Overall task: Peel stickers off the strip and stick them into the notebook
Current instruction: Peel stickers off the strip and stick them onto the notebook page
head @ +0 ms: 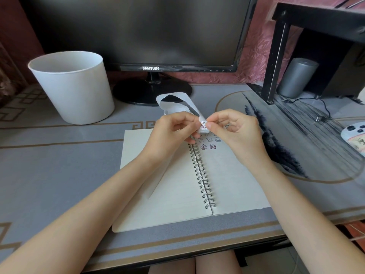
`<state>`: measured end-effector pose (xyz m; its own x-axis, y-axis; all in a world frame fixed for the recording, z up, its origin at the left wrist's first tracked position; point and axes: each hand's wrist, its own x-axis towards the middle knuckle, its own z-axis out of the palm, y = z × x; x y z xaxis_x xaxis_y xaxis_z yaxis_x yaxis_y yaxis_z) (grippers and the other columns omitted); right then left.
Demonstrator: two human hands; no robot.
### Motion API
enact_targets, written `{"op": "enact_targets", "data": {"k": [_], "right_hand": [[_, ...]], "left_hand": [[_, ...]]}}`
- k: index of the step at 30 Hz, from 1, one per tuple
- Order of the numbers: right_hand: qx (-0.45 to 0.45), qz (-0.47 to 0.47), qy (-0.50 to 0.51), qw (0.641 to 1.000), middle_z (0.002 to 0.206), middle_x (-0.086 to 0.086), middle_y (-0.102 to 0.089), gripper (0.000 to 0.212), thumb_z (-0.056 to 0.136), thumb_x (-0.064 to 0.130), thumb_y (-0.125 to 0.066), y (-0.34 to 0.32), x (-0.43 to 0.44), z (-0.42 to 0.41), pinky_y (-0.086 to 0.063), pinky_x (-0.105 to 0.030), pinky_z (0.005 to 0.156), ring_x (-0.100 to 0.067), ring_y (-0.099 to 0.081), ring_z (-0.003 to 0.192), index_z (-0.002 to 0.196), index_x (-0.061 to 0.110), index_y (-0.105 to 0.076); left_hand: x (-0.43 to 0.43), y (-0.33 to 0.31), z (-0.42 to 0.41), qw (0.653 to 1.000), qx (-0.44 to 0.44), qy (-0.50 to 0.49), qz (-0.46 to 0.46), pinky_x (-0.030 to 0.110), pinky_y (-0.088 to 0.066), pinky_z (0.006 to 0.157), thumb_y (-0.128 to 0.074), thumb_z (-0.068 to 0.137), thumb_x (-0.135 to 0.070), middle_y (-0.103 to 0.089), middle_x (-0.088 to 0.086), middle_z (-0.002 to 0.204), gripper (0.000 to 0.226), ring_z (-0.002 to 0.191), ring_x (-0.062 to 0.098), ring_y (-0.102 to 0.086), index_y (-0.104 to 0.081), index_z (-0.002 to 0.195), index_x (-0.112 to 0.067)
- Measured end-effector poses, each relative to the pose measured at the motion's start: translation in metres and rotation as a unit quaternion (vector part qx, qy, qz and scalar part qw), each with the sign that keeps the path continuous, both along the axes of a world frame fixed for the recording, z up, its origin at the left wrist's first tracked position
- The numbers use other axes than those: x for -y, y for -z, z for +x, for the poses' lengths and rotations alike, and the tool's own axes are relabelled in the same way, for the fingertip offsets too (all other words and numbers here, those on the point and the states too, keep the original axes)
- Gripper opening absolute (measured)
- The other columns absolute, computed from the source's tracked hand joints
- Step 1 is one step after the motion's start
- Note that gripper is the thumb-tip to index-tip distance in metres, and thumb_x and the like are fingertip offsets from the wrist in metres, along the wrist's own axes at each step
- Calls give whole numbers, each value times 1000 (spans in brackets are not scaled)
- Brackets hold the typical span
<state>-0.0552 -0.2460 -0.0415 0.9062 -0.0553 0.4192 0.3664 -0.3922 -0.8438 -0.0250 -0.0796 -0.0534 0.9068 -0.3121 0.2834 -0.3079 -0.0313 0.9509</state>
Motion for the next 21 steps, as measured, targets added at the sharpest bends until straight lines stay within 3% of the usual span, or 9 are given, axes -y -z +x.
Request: {"op": "enact_targets", "data": {"k": [8,13,17,21], "right_hand": [[7,-23,14,1000,77,9,-69,12,80,11,-73,1,0,1,-47,-27,66,-7,-59,70,79,23,-69],[1,-46,10,999,78,9,-68,7,81,13,-71,1,-1,-1,-43,-22,60,-7,-59,71,82,20,-68],[5,-76,14,997,74,11,-65,4,82,14,-72,-2,-3,-4,-35,-8,52,1,-53,57,82,17,-68],[22,-101,21,994,73,12,-60,4,81,11,-72,-1,-3,-5,-33,-5,52,5,-50,51,83,11,-68]], "left_hand": [[1,0,-2,1000,-15,2,1,23,-55,67,-60,91,-4,-67,7,76,11,71,12,-66,-68,92,3],[2,-2,-5,1000,-23,1,-10,24,-57,66,-56,94,-10,-68,15,80,17,70,14,-66,-70,90,0],[2,-1,-3,1000,-27,-10,-5,25,-56,64,-56,95,-9,-68,18,79,19,69,18,-67,-69,86,1],[2,0,-2,999,-33,-20,3,27,-56,64,-56,94,-9,-68,15,74,19,69,18,-68,-69,85,2]]}}
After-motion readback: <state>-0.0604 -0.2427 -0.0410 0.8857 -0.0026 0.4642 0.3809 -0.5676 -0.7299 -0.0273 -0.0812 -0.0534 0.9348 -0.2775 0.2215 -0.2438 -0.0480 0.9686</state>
